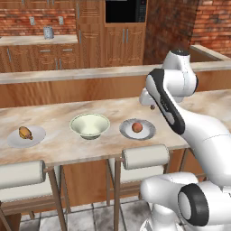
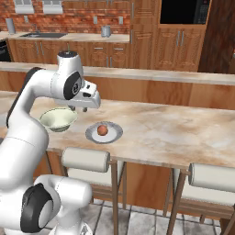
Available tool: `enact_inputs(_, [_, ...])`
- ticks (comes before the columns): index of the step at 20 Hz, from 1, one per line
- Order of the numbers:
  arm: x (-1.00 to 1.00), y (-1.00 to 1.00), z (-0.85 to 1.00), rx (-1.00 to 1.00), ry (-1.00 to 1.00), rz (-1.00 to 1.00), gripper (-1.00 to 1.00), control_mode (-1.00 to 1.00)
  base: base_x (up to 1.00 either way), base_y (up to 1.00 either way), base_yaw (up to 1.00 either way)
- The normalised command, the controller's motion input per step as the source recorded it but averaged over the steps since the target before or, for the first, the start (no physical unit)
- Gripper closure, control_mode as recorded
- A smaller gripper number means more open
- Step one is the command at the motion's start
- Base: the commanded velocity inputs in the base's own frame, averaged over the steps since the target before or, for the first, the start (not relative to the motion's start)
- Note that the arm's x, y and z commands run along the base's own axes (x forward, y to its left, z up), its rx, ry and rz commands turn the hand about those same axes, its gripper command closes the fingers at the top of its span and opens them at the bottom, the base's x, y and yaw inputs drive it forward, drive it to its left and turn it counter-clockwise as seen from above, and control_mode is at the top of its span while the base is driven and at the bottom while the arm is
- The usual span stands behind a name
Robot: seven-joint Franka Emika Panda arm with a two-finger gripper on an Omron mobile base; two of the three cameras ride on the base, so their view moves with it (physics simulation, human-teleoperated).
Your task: Pick the chicken drumstick and onion from their plates and place them in the bowl. Then put the bowl in the fridge.
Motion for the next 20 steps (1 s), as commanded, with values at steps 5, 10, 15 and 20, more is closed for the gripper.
enact_inputs(5, [0.0,0.0,-0.17,-0.07,0.0,0.0,-1.0,-1.0,0.0,0.0,0.0])
enact_inputs(10, [0.05,-0.01,-0.48,-0.08,-0.06,0.0,-1.0,-1.0,0.0,0.0,0.0])
enact_inputs(15, [0.44,-0.01,-0.4,-0.02,0.01,0.0,-1.0,-1.0,0.0,0.0,0.0])
enact_inputs(20, [0.62,-0.01,-0.28,0.0,0.05,0.0,-1.0,-1.0,0.0,0.0,0.0])
